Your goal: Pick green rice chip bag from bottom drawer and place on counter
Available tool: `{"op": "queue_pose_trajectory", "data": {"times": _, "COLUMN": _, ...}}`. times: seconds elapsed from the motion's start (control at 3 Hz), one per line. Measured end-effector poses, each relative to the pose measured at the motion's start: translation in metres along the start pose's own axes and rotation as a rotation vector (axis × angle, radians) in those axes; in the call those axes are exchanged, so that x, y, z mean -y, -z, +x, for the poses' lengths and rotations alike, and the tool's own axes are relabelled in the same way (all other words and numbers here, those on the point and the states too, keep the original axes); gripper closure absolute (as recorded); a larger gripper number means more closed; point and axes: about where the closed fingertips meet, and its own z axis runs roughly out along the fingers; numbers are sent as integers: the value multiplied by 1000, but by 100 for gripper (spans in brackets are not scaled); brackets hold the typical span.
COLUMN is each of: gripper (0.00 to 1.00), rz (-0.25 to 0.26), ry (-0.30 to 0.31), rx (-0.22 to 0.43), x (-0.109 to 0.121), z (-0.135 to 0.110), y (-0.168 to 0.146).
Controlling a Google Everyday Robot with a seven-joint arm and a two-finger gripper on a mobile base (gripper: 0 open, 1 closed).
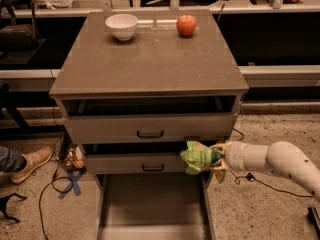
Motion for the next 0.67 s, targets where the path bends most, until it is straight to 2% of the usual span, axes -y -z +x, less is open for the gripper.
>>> {"op": "queue_pose_trajectory", "data": {"times": 0.33, "gripper": 100, "rz": 83, "ry": 95, "rx": -48, "x": 57, "z": -34, "y": 54}}
{"op": "queue_pose_trajectory", "data": {"times": 0.67, "gripper": 100, "rz": 148, "ry": 141, "rx": -76, "x": 84, "z": -53, "y": 89}}
